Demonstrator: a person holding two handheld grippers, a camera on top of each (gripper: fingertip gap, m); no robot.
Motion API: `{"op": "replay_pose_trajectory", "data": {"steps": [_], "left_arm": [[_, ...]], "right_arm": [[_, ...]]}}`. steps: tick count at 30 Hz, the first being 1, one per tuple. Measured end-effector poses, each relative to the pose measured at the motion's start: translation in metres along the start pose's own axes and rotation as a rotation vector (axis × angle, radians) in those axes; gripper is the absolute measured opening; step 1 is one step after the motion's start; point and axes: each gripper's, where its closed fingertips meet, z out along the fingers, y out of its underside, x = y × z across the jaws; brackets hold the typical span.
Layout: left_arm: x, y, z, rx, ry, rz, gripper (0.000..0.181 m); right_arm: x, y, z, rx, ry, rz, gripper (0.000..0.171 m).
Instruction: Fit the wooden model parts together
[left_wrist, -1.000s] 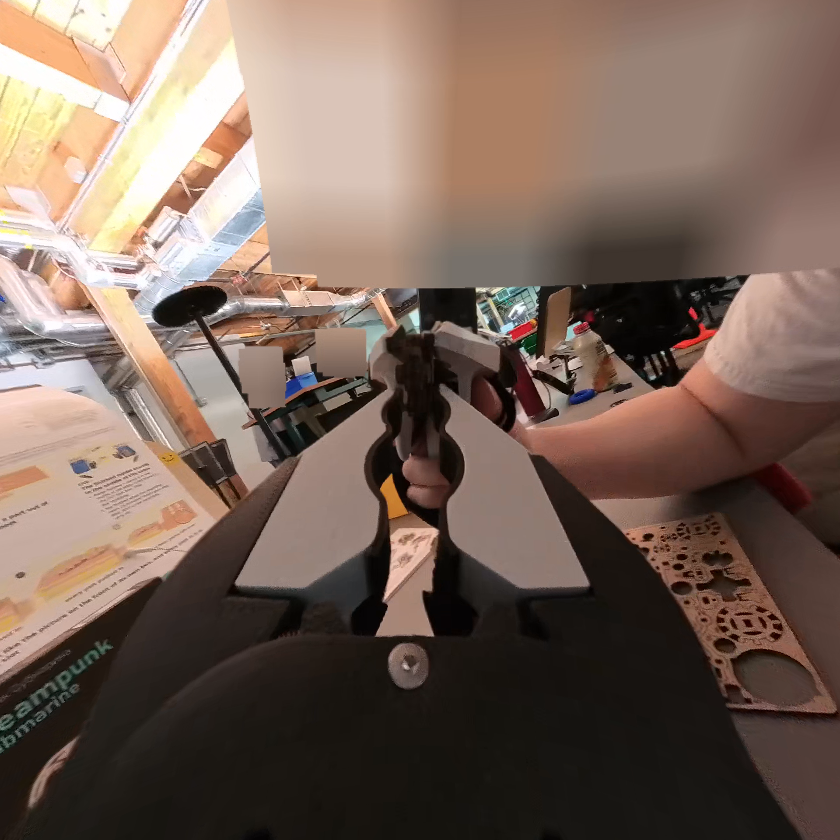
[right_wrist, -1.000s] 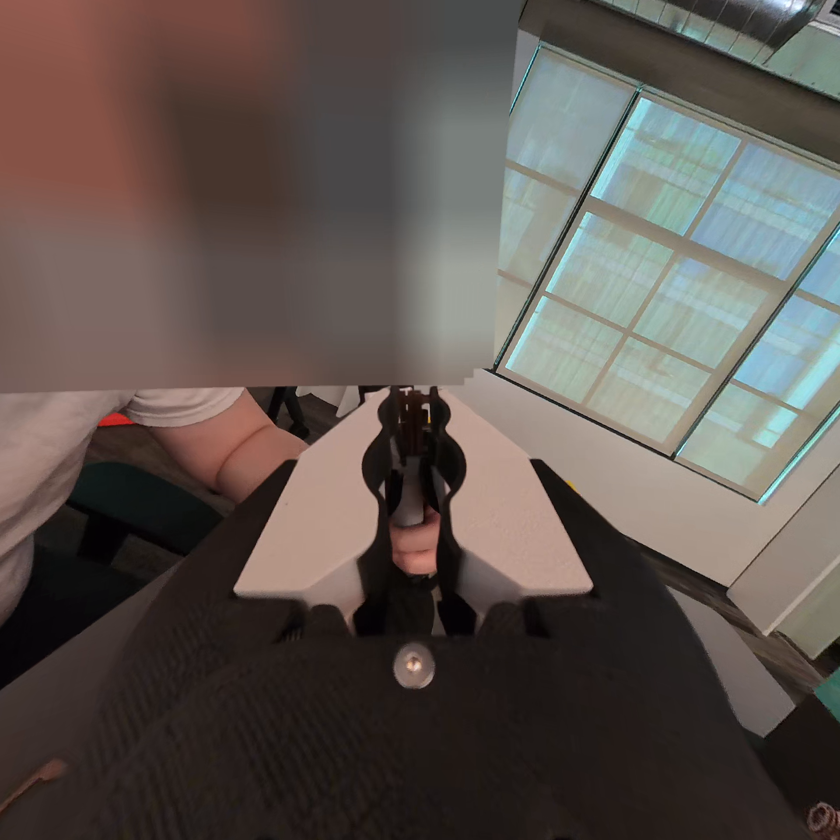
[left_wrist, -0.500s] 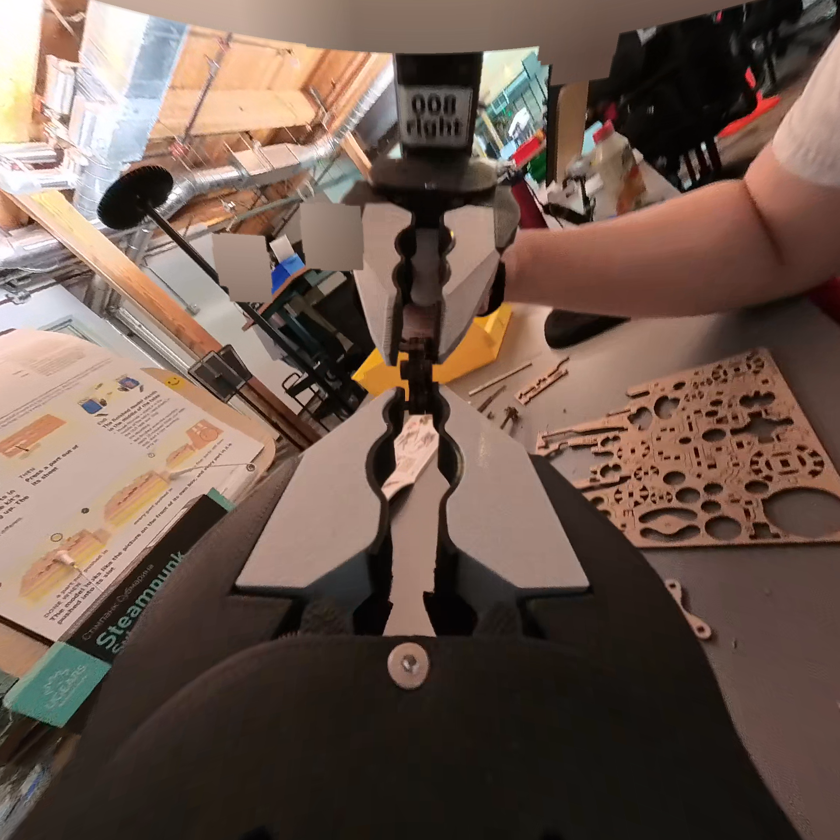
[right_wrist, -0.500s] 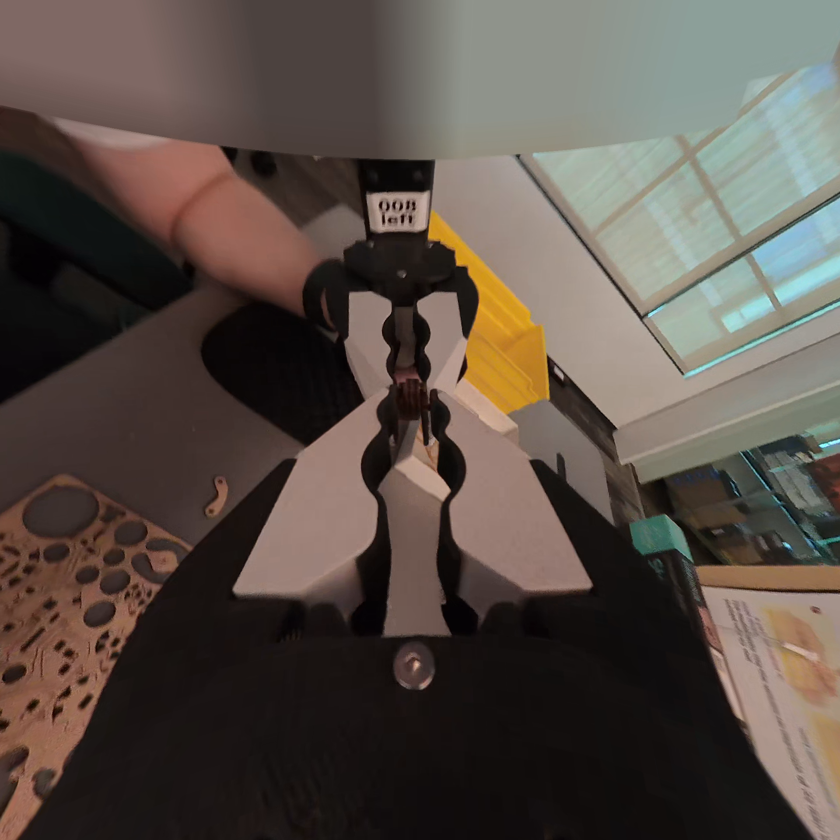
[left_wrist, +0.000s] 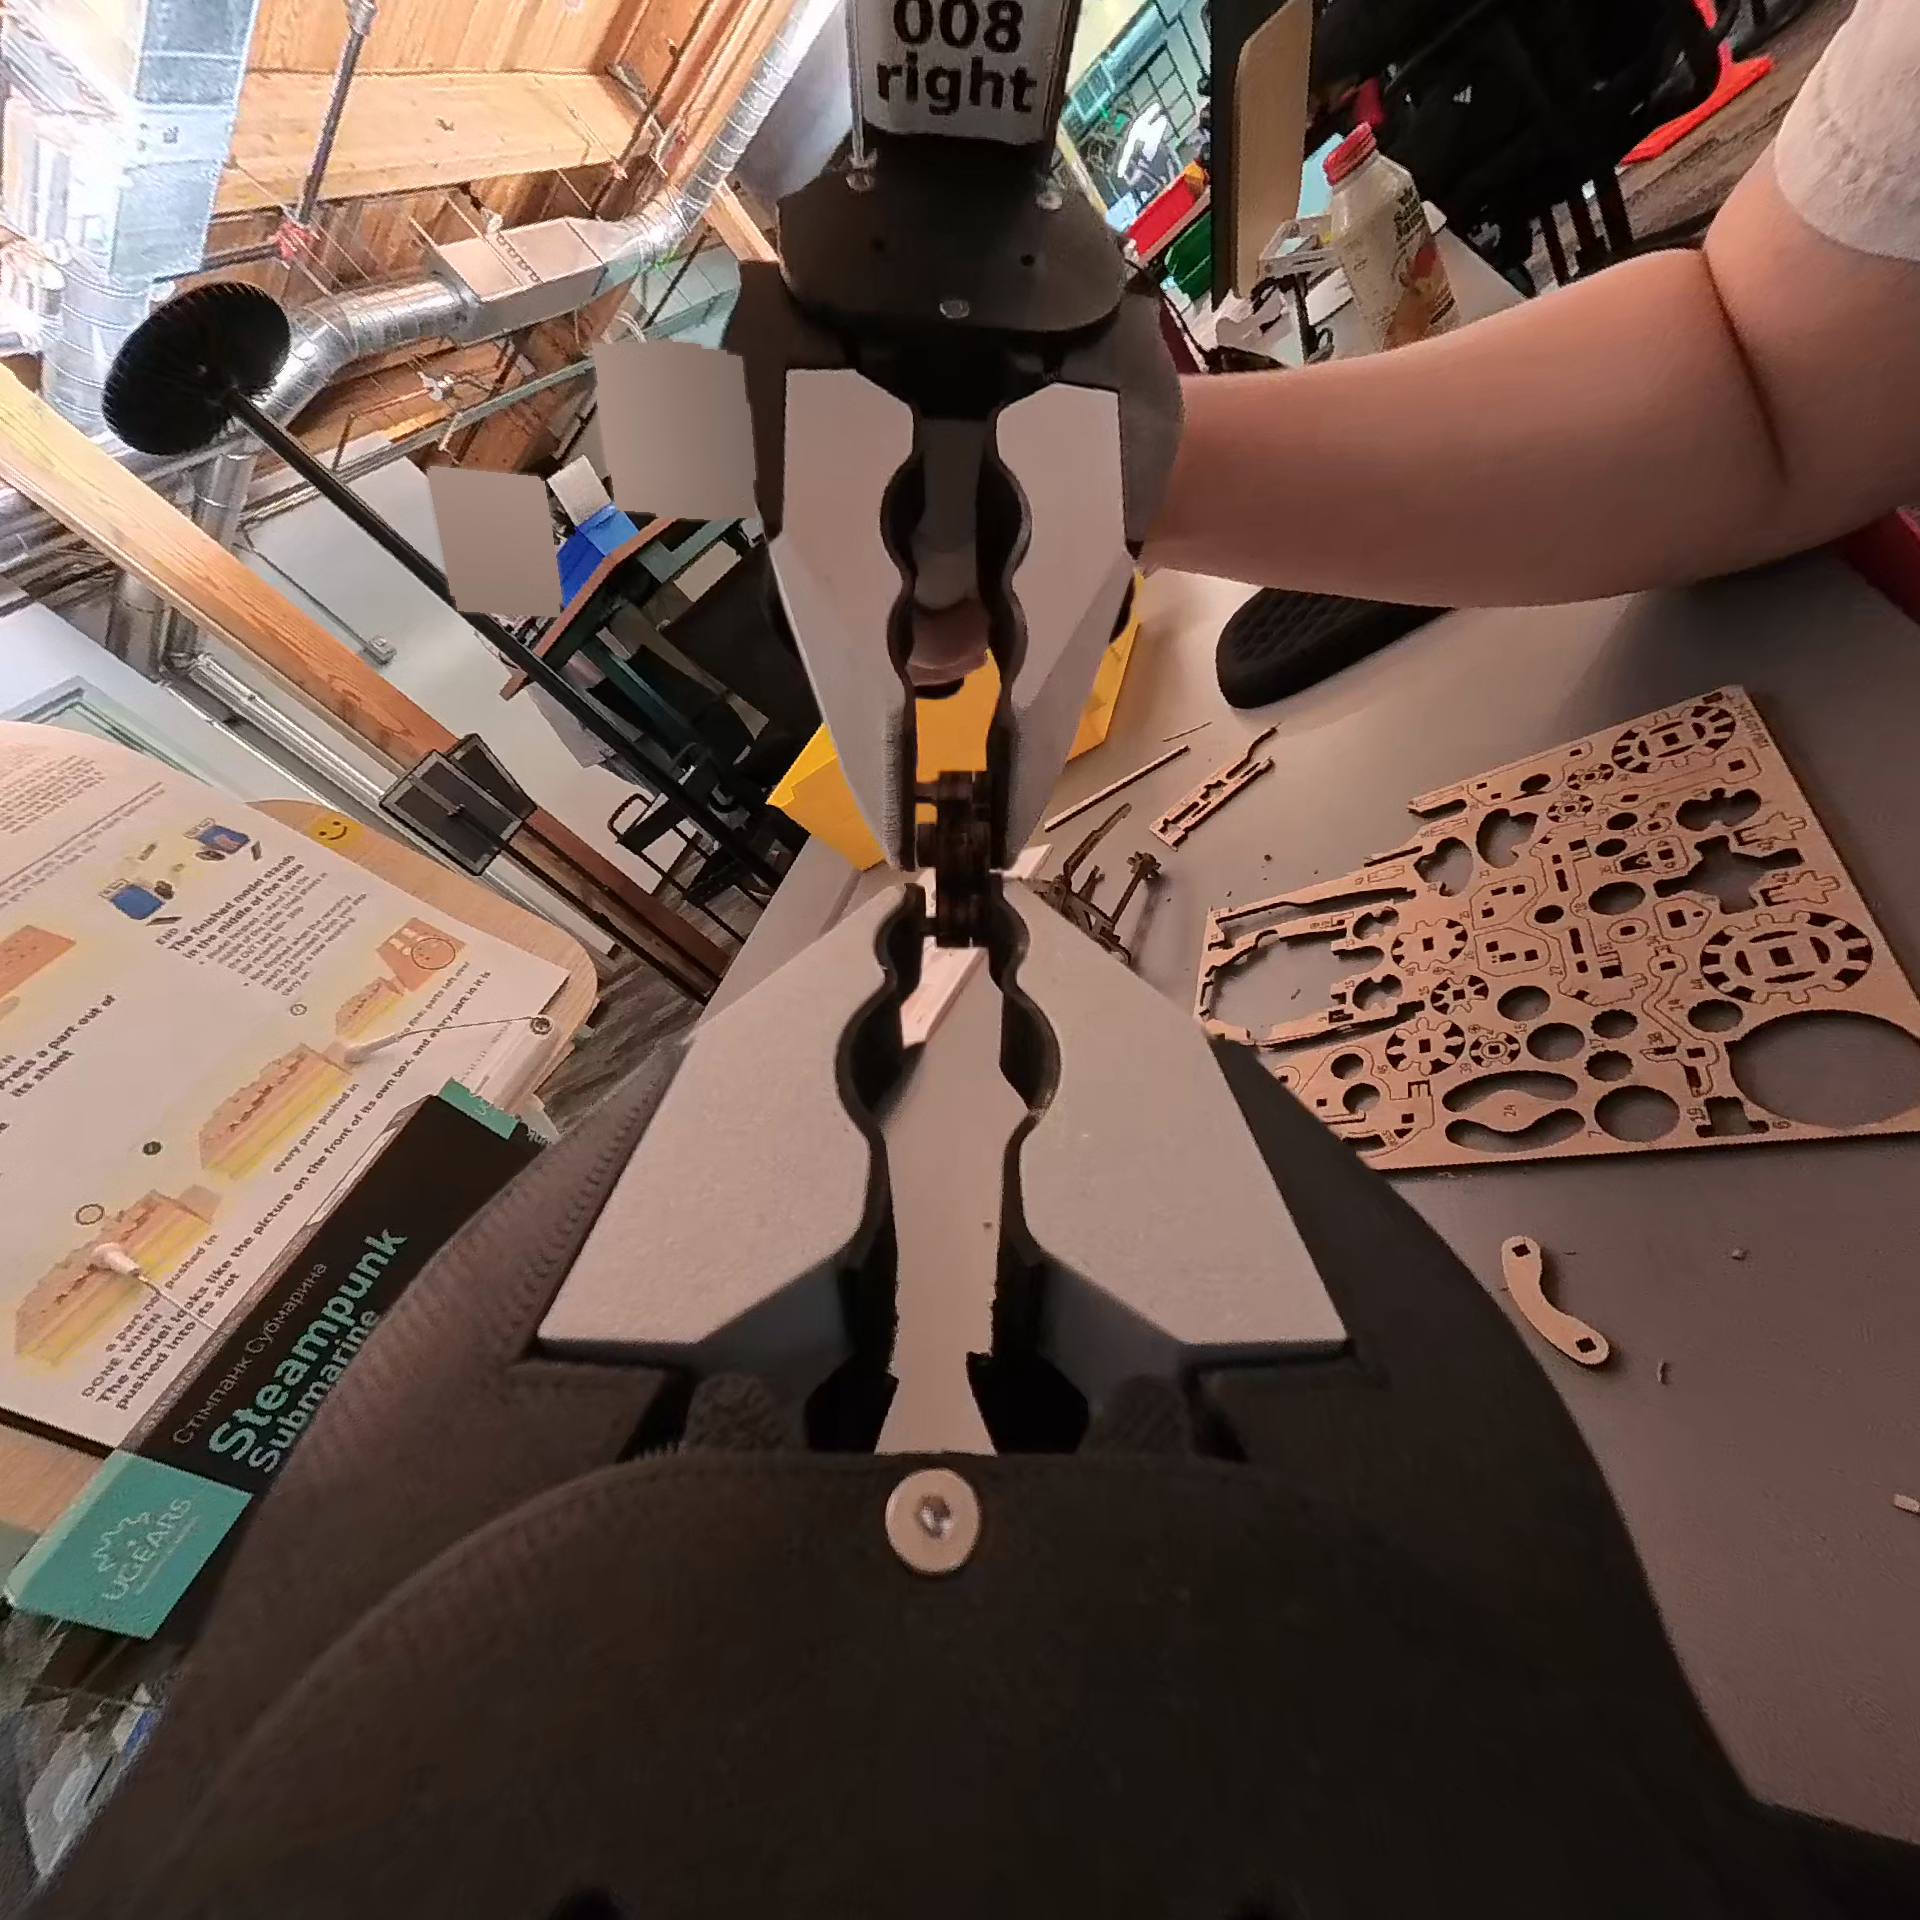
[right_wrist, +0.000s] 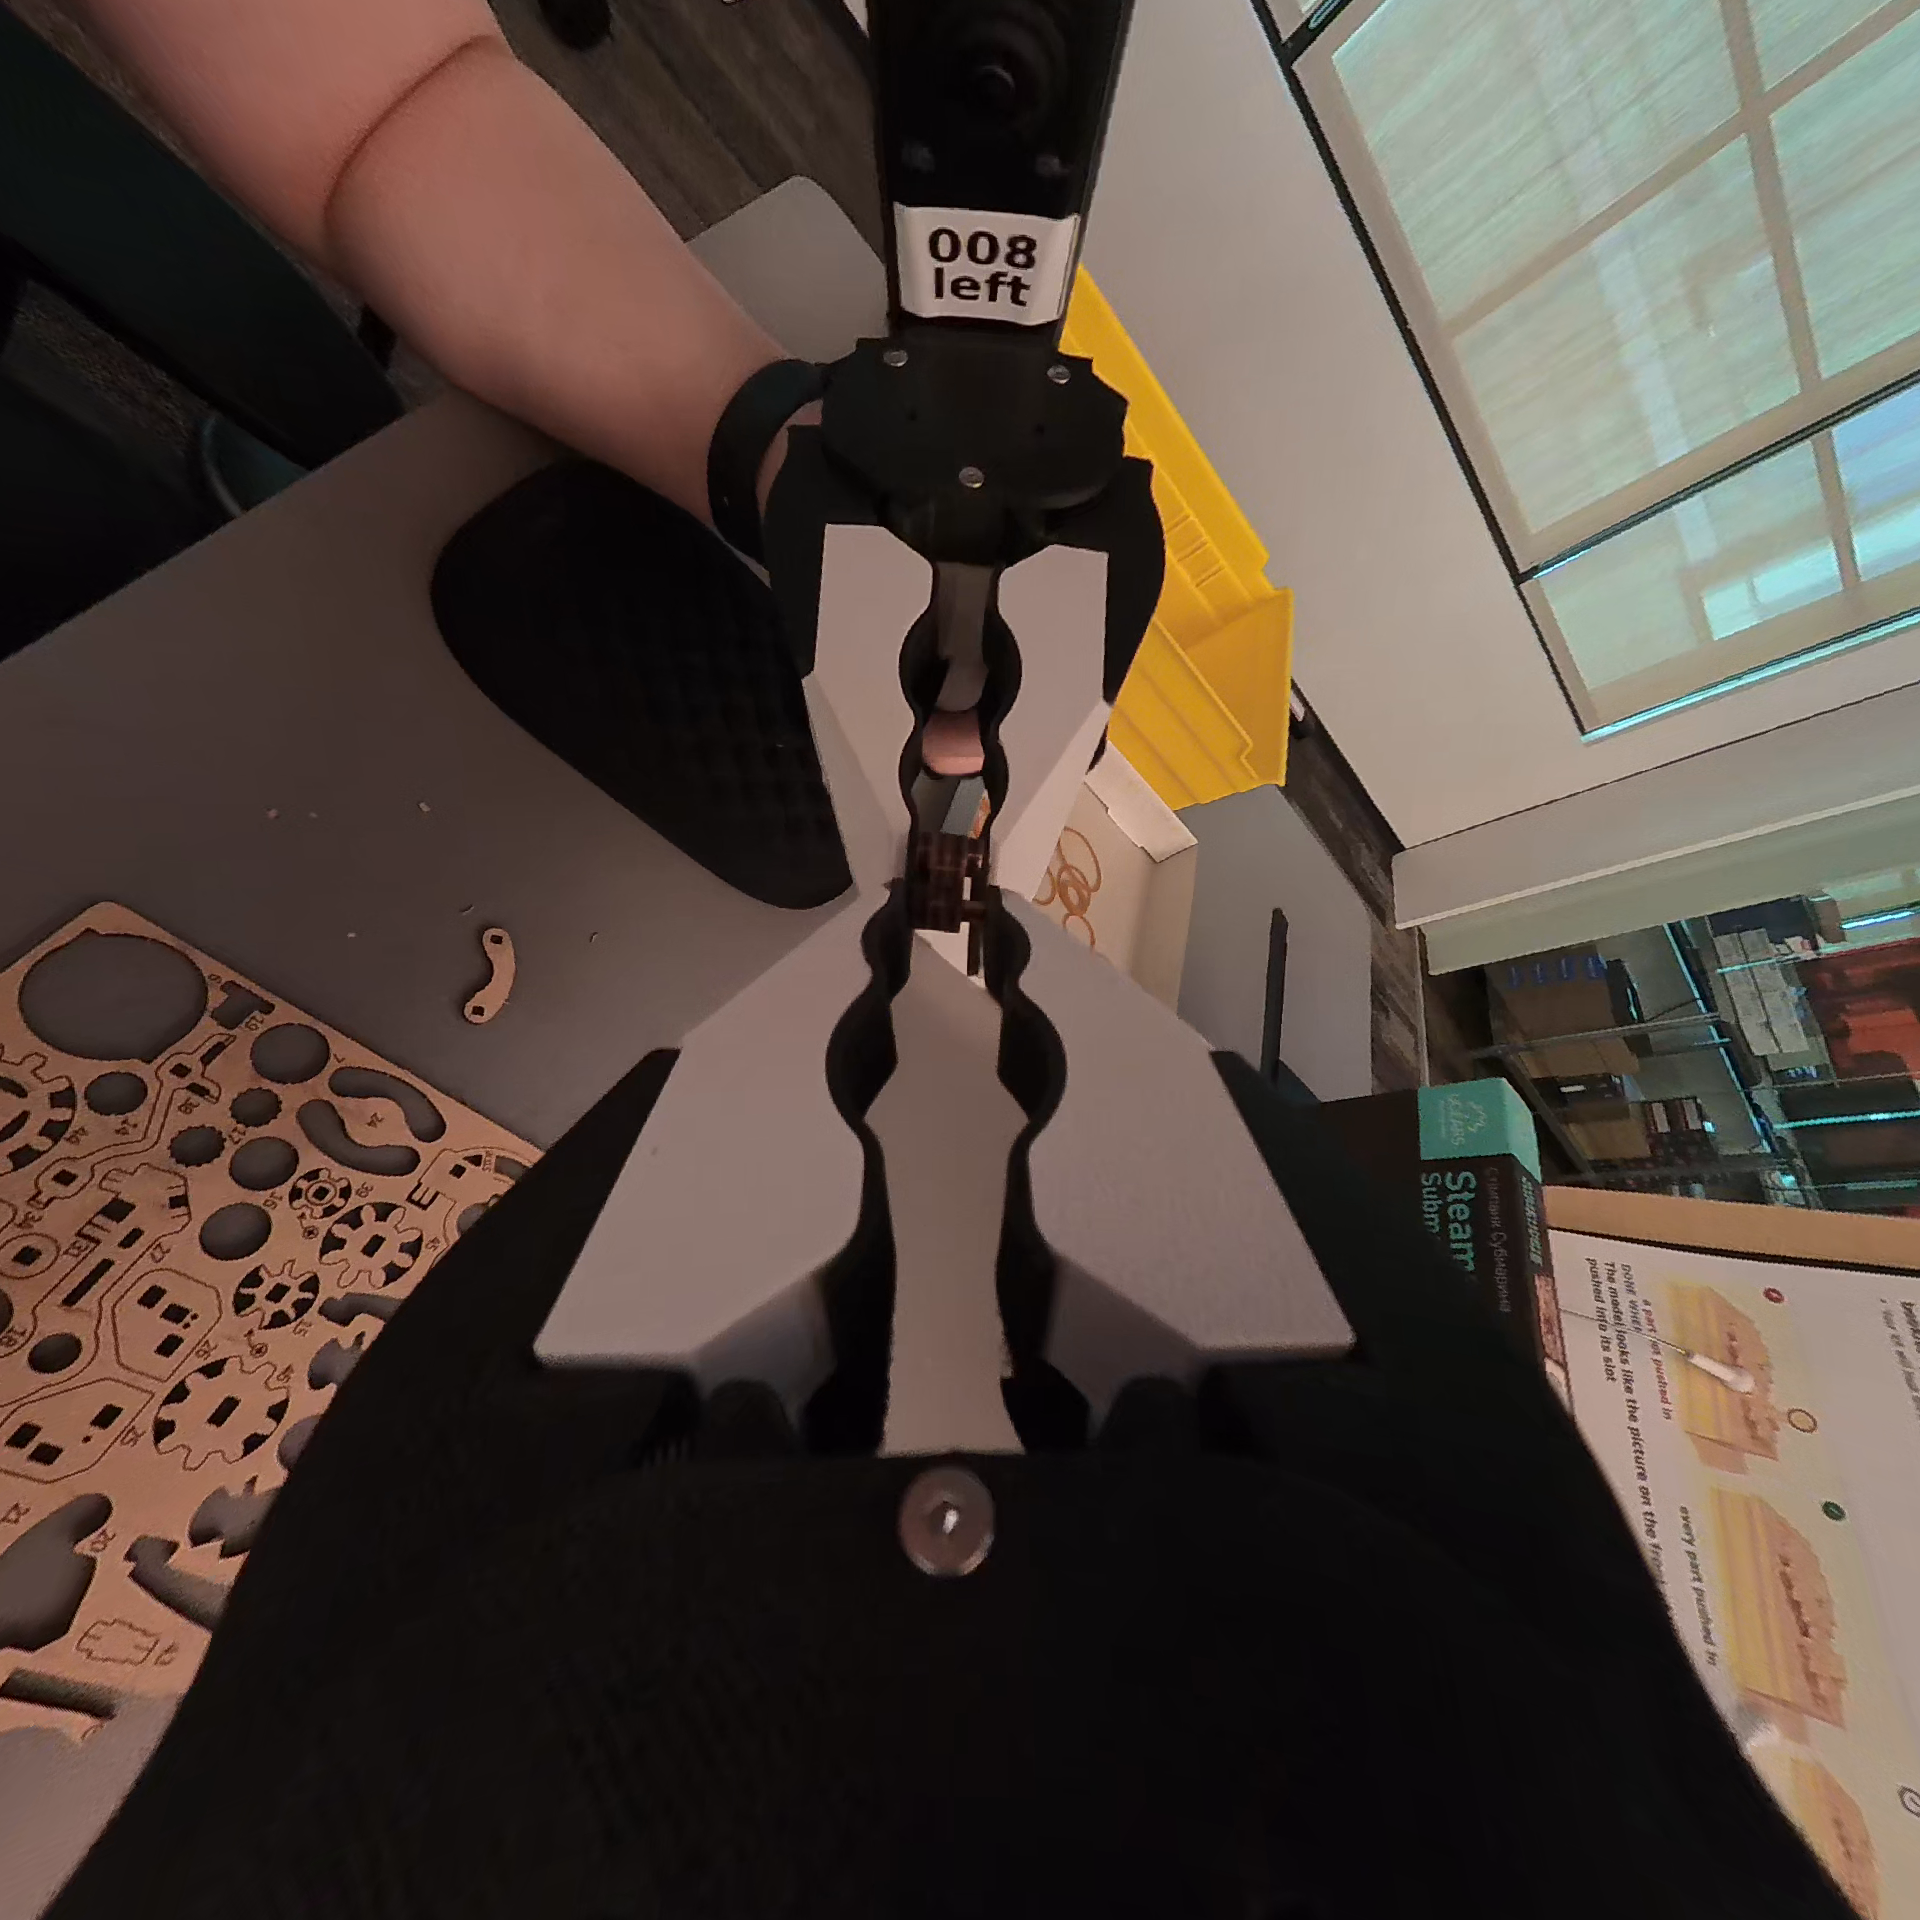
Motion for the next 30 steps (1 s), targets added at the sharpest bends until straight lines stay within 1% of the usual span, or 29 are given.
{"op": "replay_pose_trajectory", "data": {"steps": [4, 10, 15, 21, 24, 30], "left_arm": [[0.000, 0.006, 0.001, -0.028, -0.002, 0.007, 0.010], [0.001, 0.010, 0.001, -0.052, 0.007, 0.014, 0.010], [0.001, 0.012, 0.002, -0.056, 0.016, 0.007, 0.010], [-0.003, 0.013, 0.000, -0.053, 0.000, -0.004, 0.010], [-0.003, 0.013, 0.000, -0.052, 0.010, -0.018, 0.010], [-0.001, 0.014, 0.001, -0.053, 0.021, -0.035, 0.010]], "right_arm": [[0.000, 0.004, 0.002, -0.026, -0.004, 0.028, 0.012], [-0.001, 0.008, 0.004, -0.074, 0.010, -0.016, 0.012], [-0.002, 0.011, 0.005, -0.111, 0.006, 0.000, 0.011], [0.003, 0.011, 0.007, -0.102, 0.038, -0.014, 0.012], [0.003, 0.010, 0.007, -0.069, 0.021, 0.032, 0.012], [0.001, 0.008, 0.007, -0.065, 0.028, -0.003, 0.012]]}}
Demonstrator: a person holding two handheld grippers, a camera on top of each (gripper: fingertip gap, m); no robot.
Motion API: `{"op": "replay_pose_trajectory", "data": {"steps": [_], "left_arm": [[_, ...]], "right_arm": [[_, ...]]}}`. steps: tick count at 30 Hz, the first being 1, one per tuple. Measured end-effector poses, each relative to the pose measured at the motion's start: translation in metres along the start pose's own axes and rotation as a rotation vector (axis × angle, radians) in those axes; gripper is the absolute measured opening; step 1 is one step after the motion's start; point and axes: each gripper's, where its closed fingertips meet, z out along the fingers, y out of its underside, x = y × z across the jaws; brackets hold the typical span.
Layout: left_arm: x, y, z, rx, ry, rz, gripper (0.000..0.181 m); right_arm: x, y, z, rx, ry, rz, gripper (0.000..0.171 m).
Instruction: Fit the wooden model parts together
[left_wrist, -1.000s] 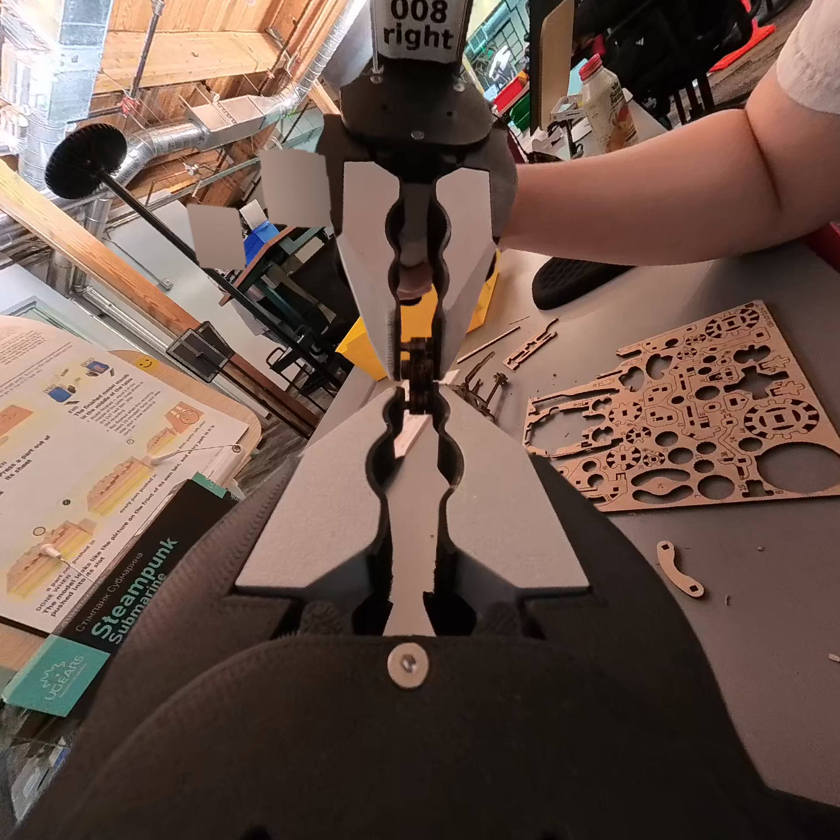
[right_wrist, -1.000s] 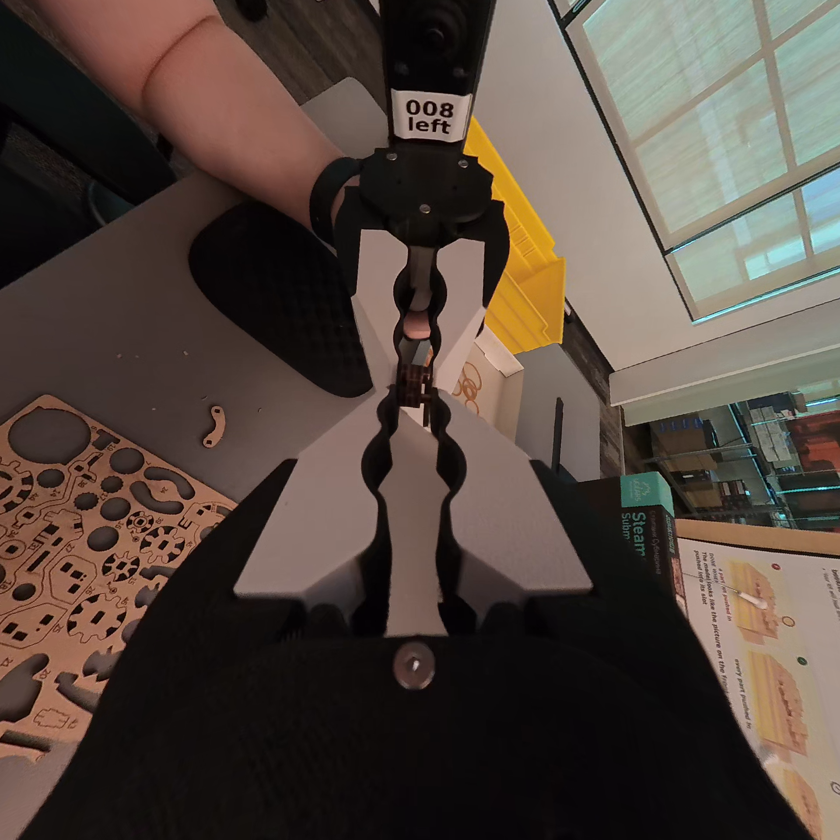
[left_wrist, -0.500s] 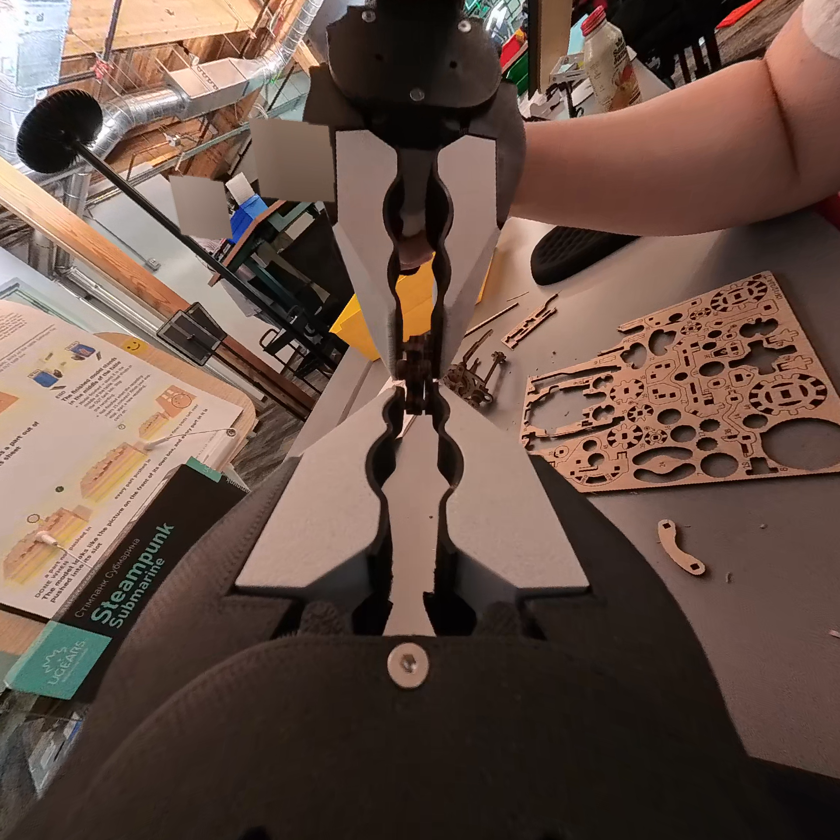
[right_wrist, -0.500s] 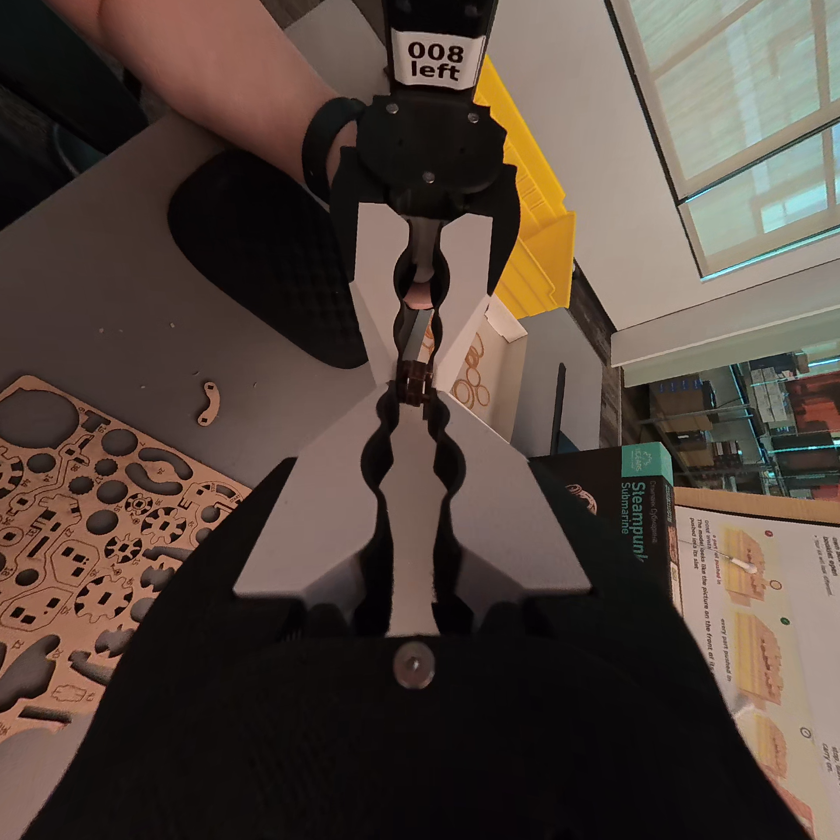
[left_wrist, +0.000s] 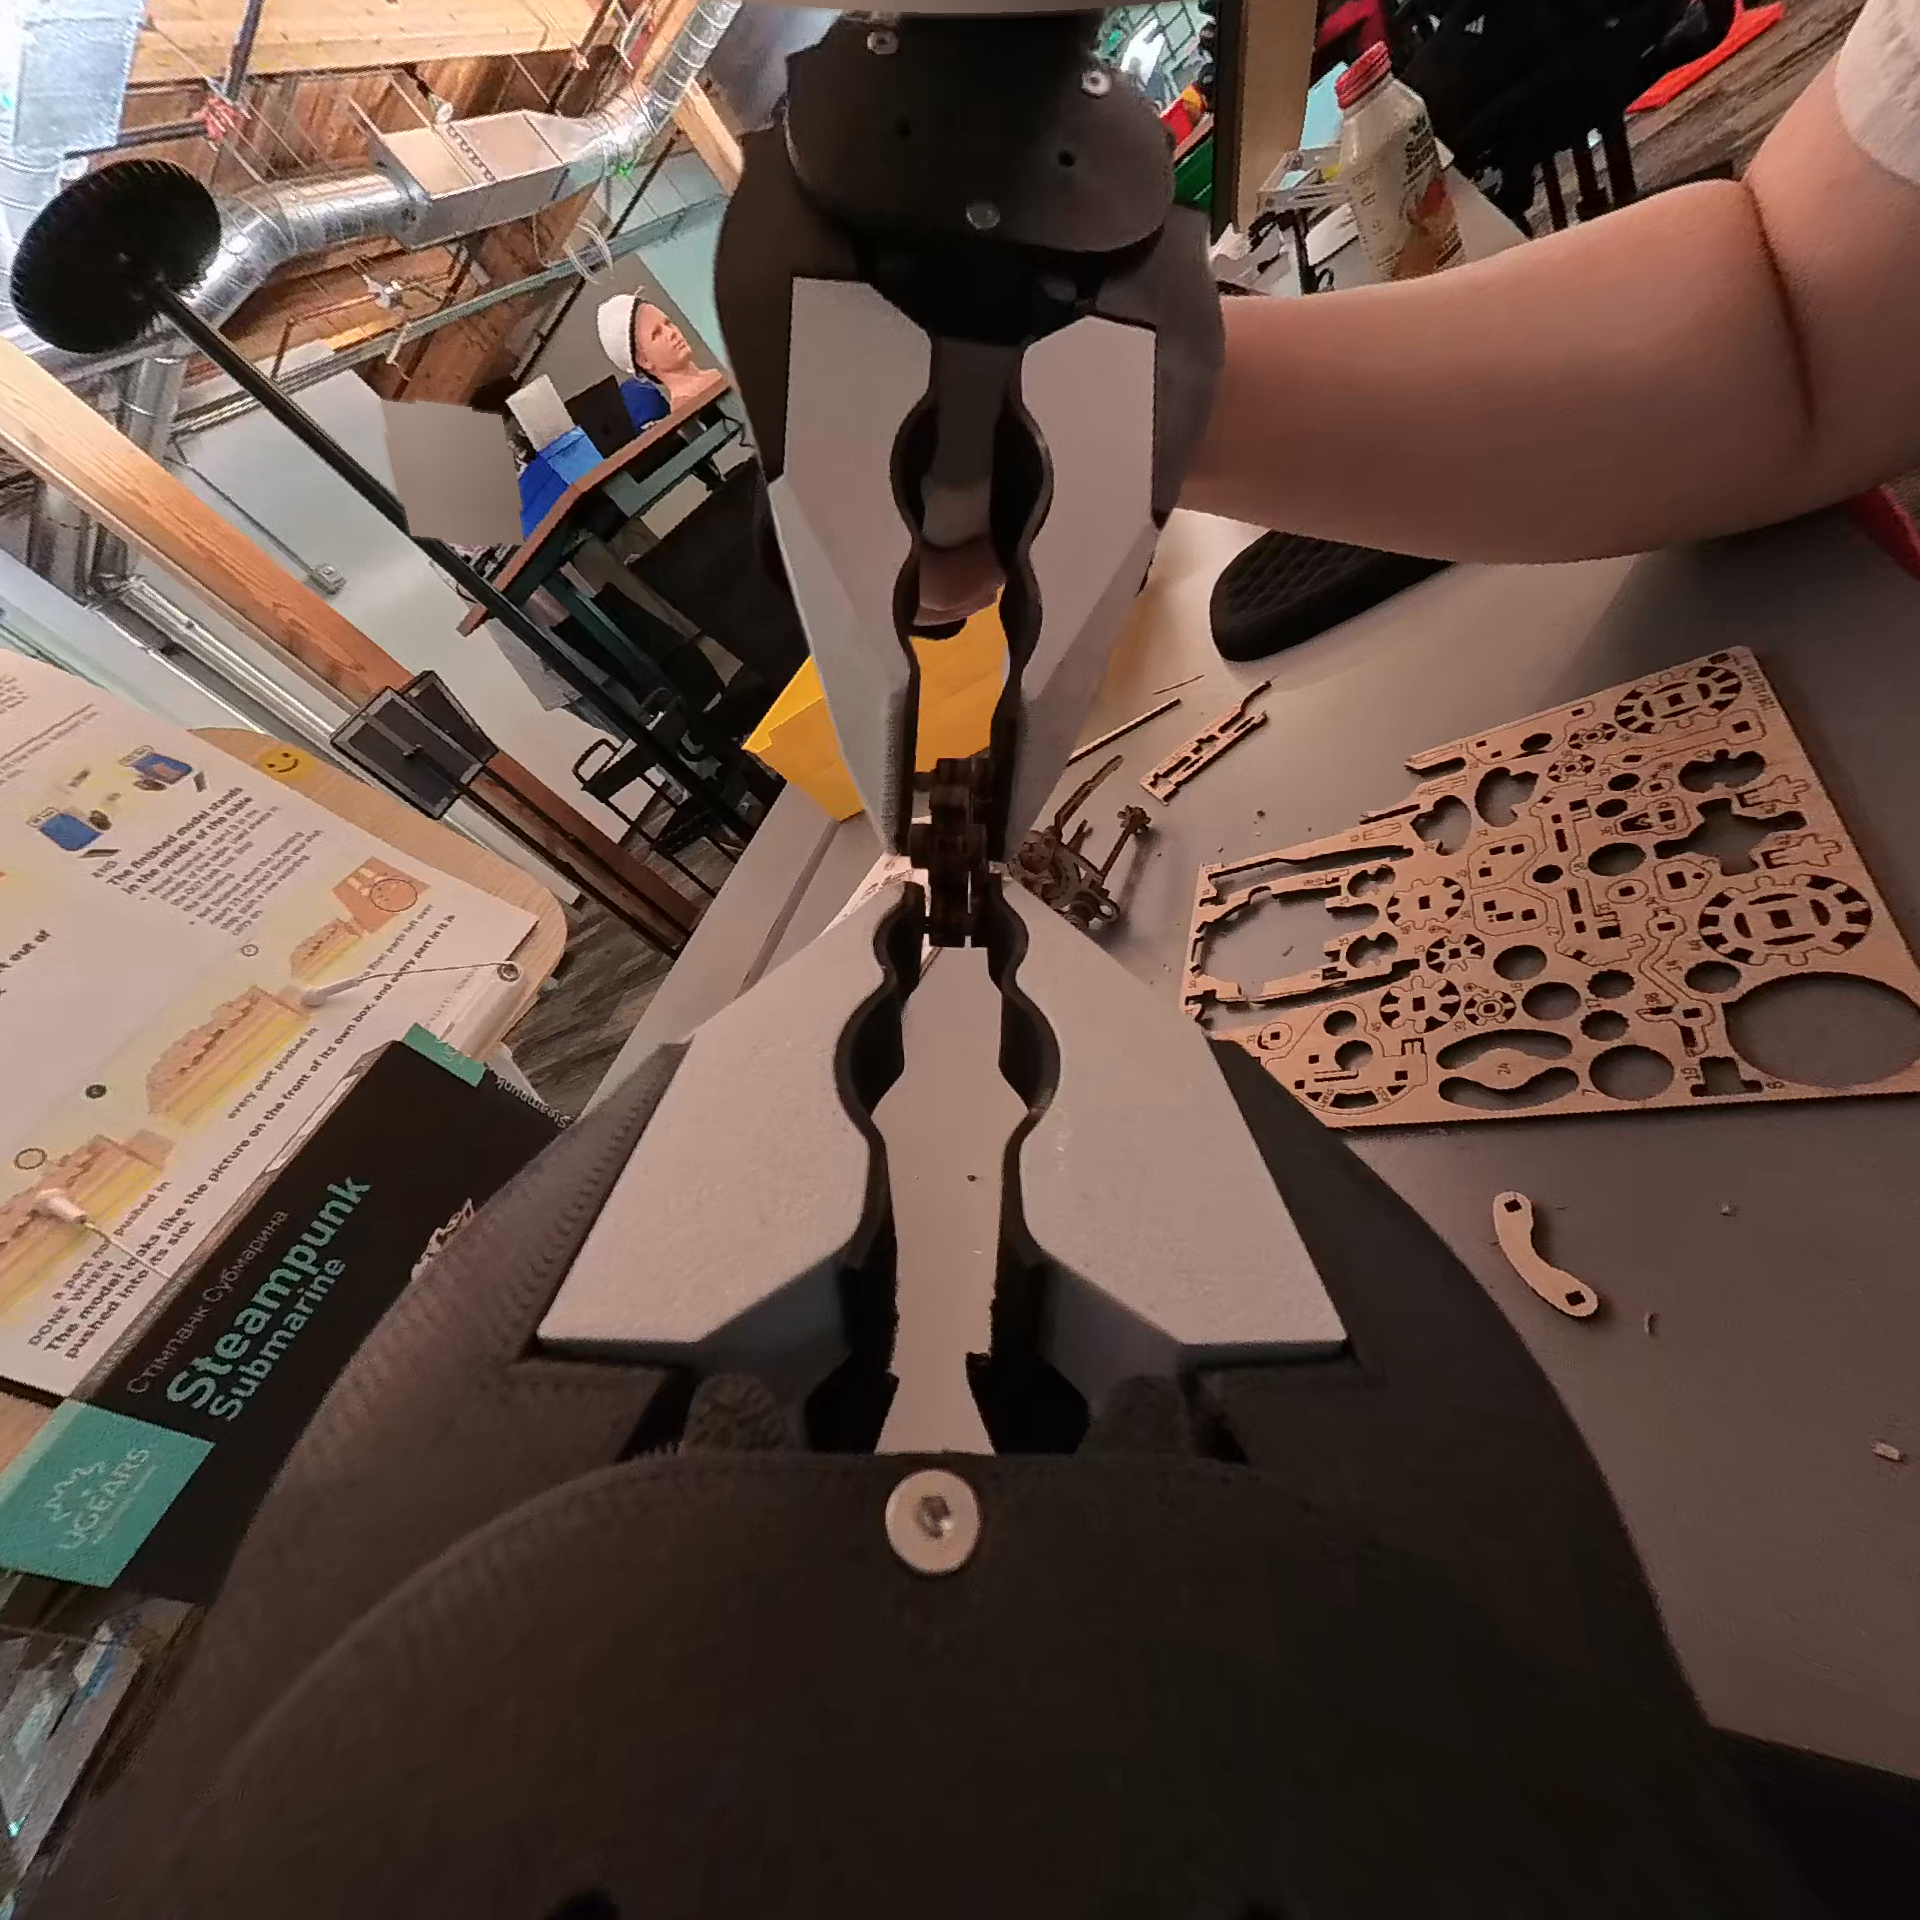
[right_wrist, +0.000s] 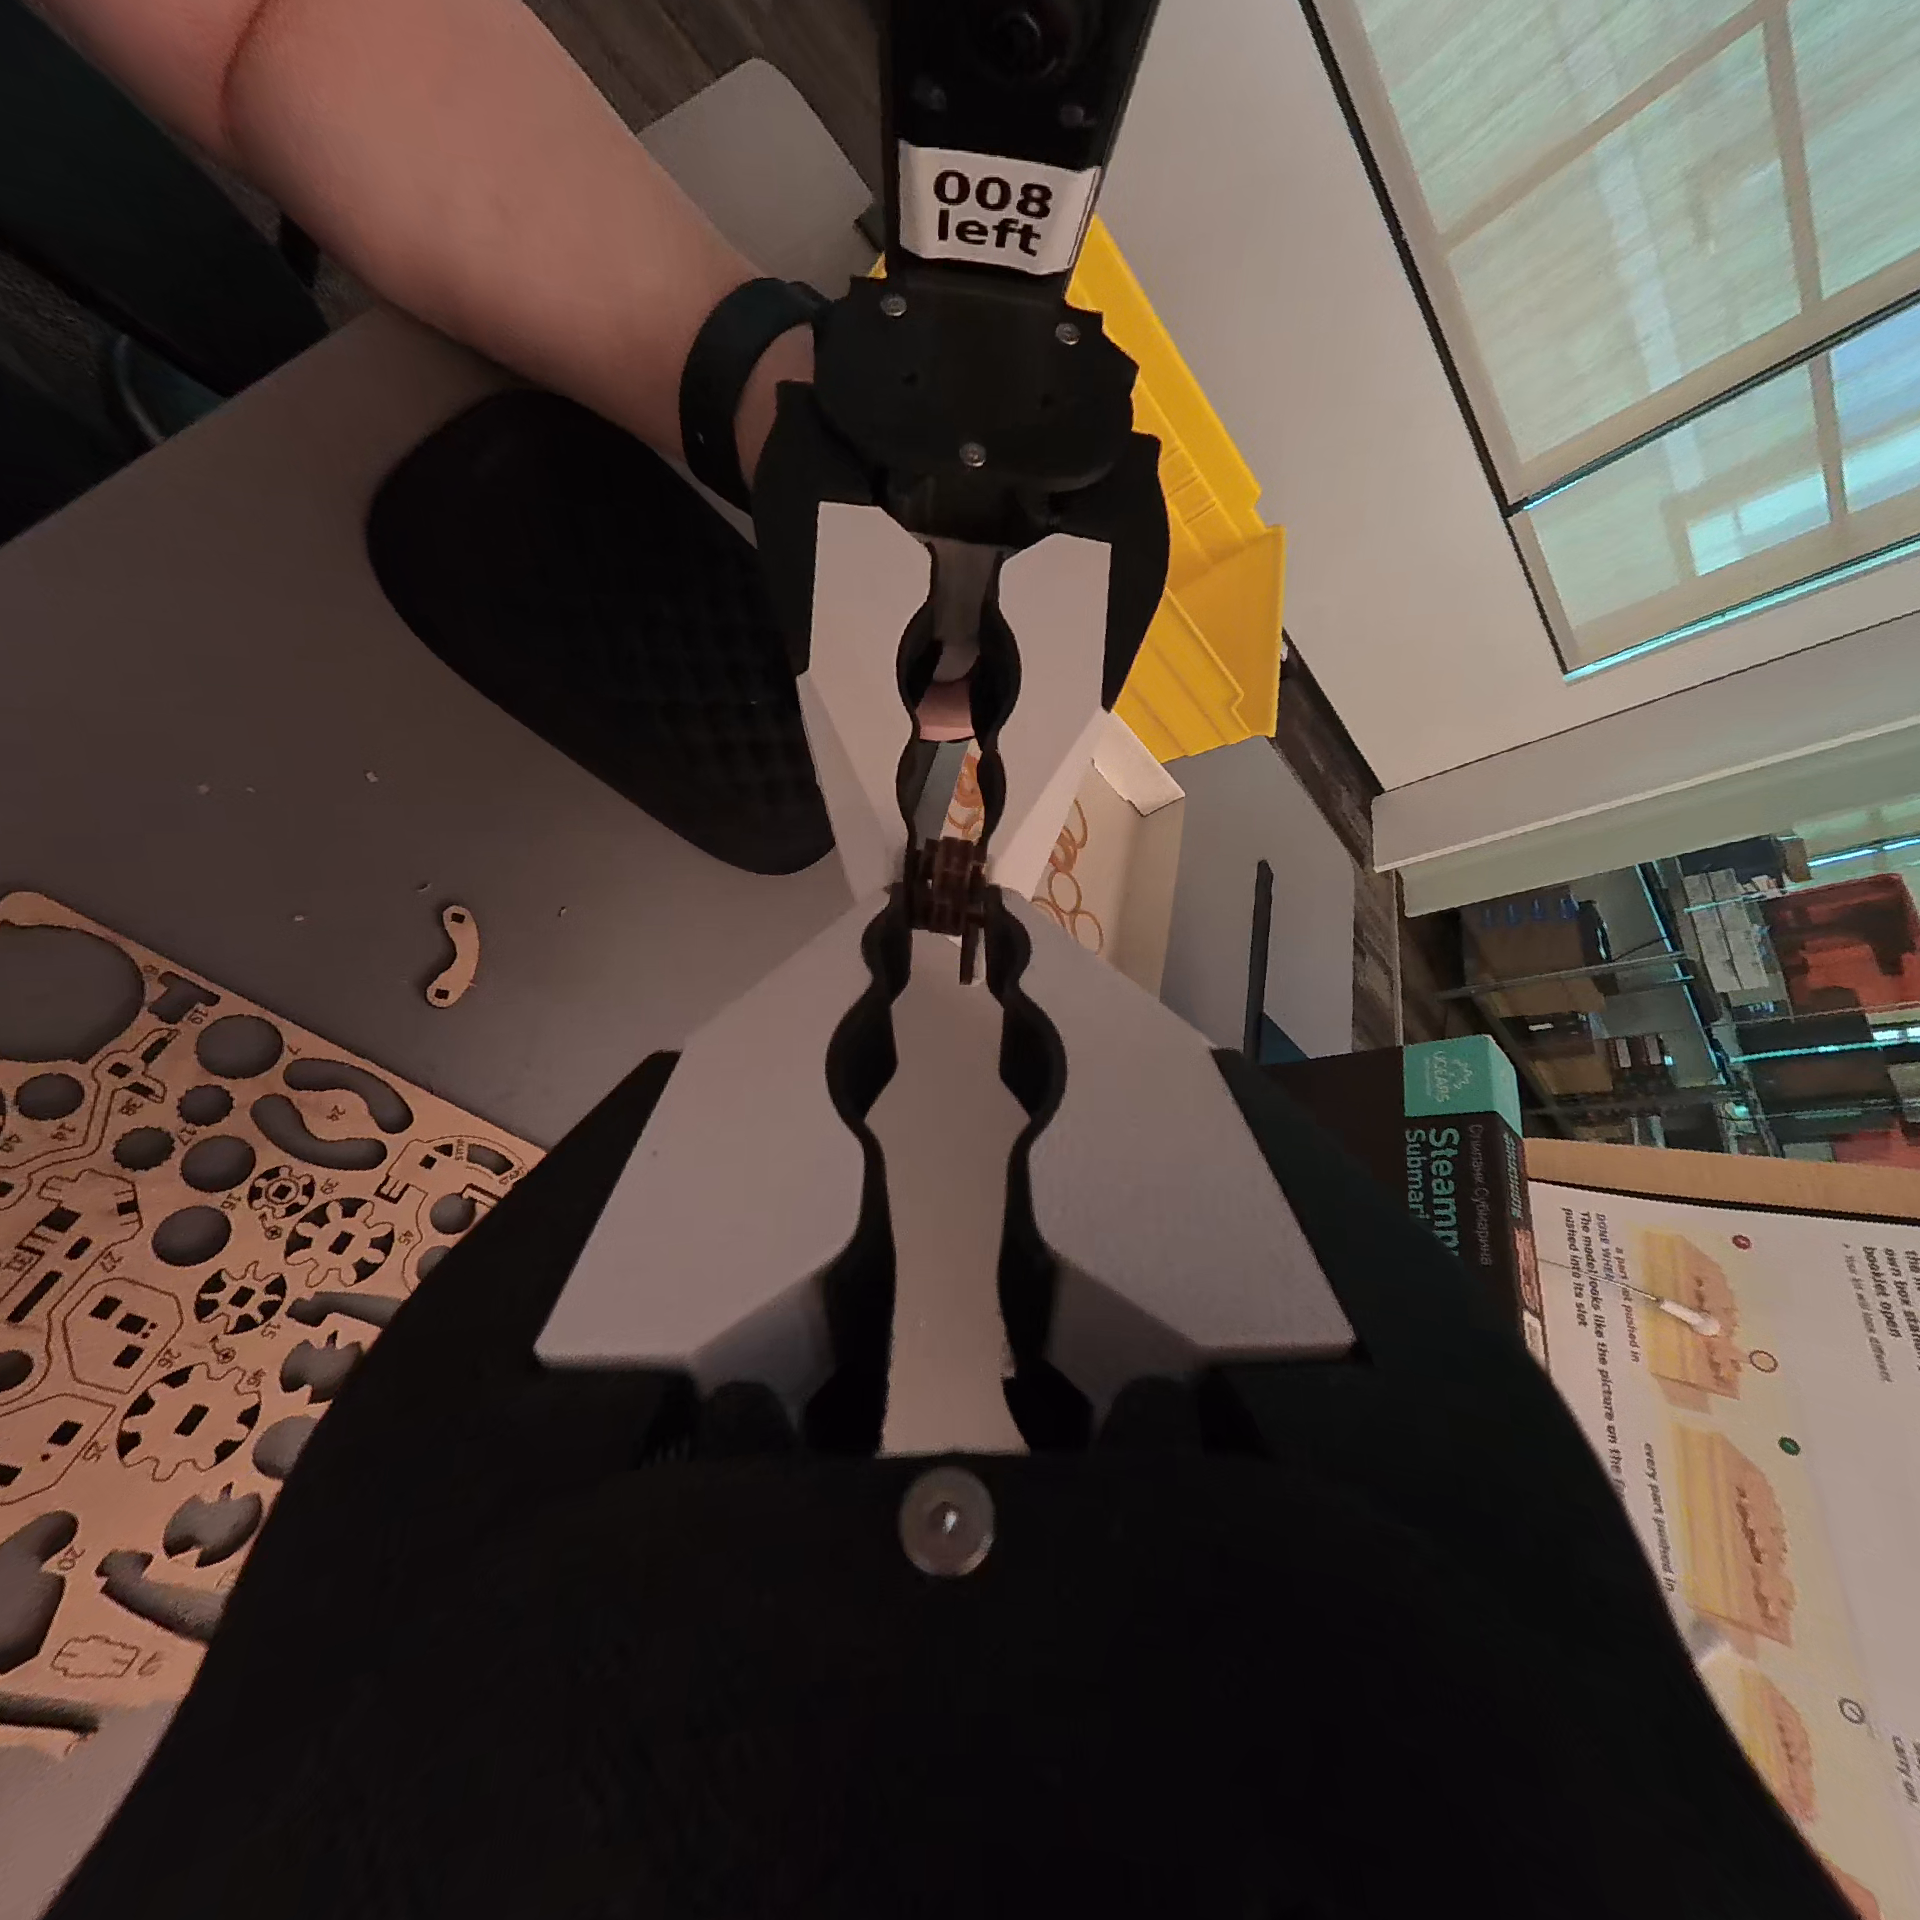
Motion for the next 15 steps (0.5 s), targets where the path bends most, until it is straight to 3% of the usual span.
{"op": "replay_pose_trajectory", "data": {"steps": [15], "left_arm": [[-0.0053, -0.0072, -0.0017, 0.055, -0.051, 0.021, 0.010]], "right_arm": [[0.0050, -0.0017, -0.0048, 0.042, -0.013, 0.105, 0.012]]}}
